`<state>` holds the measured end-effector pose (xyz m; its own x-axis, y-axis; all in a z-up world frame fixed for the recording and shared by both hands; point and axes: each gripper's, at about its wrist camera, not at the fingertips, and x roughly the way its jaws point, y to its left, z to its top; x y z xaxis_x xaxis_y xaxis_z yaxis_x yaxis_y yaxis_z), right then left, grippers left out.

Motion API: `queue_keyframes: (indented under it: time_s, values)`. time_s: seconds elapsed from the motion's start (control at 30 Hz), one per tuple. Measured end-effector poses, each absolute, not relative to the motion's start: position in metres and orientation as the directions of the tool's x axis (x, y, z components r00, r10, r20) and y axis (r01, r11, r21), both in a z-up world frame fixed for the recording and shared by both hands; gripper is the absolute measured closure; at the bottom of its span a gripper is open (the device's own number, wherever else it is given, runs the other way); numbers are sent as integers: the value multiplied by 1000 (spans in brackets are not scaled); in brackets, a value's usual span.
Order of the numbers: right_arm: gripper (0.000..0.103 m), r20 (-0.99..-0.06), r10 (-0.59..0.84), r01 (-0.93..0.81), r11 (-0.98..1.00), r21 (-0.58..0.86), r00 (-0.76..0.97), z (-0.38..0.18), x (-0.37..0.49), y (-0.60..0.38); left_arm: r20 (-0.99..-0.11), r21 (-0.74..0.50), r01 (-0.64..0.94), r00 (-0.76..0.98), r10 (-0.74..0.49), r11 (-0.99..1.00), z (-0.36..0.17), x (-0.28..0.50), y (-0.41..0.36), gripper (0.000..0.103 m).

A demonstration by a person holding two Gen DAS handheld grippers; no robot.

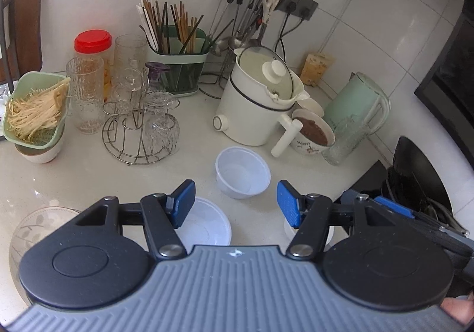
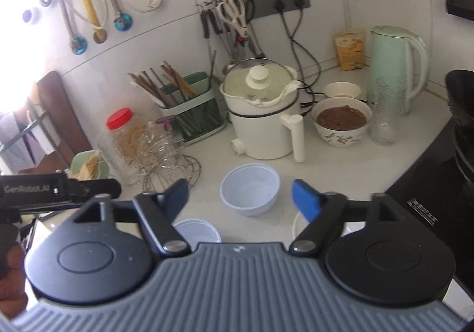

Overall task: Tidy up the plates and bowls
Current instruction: 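Move both grippers to the second white plastic bowl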

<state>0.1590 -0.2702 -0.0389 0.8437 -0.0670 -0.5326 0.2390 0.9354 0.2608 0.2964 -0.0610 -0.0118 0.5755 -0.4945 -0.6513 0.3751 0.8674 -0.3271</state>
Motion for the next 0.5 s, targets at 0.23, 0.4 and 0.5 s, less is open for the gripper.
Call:
queue_keyframes:
  time_s: [0.23,0.4,0.5]
  values:
    - [23,-557,-122,308,917,254,822,-43,150,-251,-668,-308,441,531,-522,843,-20,300,-52,29]
    - [23,-562,-163,359,897,257,811,-47,146,-235,-674,-286,496,504,-541,819,-27,304,-44,29]
    - [23,-570,-179,385,885,263,802,-50,148,-227,-683,-274,520,487,-544,809,-34,309,-41,29]
